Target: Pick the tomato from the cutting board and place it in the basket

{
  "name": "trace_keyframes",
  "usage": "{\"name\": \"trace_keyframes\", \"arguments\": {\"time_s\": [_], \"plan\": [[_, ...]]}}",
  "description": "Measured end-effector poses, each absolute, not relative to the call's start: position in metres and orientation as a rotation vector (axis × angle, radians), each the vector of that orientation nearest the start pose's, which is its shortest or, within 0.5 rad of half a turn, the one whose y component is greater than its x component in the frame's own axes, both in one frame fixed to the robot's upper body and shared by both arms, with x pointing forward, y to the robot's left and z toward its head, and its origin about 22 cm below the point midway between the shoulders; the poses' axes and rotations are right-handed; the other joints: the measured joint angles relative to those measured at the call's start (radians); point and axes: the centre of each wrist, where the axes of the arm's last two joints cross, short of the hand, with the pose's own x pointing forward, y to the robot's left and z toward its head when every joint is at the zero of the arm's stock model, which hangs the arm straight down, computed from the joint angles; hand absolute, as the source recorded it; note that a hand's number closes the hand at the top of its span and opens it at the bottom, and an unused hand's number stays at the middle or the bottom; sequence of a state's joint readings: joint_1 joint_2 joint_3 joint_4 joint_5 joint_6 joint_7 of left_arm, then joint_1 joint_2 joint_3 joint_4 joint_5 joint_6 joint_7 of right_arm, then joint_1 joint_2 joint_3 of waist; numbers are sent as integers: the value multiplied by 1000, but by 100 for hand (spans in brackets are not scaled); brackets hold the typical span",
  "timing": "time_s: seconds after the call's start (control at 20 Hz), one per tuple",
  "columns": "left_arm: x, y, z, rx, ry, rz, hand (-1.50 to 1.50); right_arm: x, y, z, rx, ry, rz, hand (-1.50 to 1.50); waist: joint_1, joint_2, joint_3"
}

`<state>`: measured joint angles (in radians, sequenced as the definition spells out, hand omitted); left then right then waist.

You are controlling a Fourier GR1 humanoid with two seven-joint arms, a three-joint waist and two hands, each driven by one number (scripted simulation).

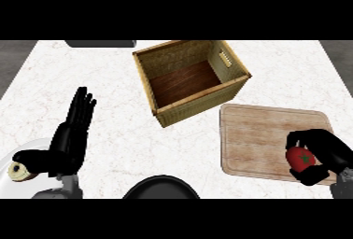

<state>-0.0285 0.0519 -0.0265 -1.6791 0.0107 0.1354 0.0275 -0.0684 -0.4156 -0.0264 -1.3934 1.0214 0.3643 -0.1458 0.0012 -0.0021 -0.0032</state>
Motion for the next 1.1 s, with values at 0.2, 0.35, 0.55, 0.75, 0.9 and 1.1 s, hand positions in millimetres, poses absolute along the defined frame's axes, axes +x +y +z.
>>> {"name": "trace_keyframes", "arguments": {"time_s": [0.2, 0.35, 0.55, 0.75, 0.9, 1.1], "plan": [[242, 229, 32, 91, -1672, 49, 0, 258, -295, 12, -735, -1068, 1387, 150, 1, -3, -6], [244, 226, 31, 70, -1675, 29, 0, 260, -217, 8, -698, -1139, 1499, 150, 29, -3, -12], [248, 221, 34, 40, -1681, 5, 0, 250, -127, 11, -642, -1231, 1618, 150, 71, 3, -7], [252, 217, 31, 26, -1675, 0, 0, 227, -65, 16, -645, -1331, 1638, 150, 75, 8, 0], [253, 211, 32, 22, -1678, 0, 0, 213, -37, 23, -669, -1422, 1583, 150, 75, 7, 2], [253, 217, 34, 33, -1684, 5, 0, 195, -15, 42, -606, -1561, 1441, 150, 67, 6, 2]]}}
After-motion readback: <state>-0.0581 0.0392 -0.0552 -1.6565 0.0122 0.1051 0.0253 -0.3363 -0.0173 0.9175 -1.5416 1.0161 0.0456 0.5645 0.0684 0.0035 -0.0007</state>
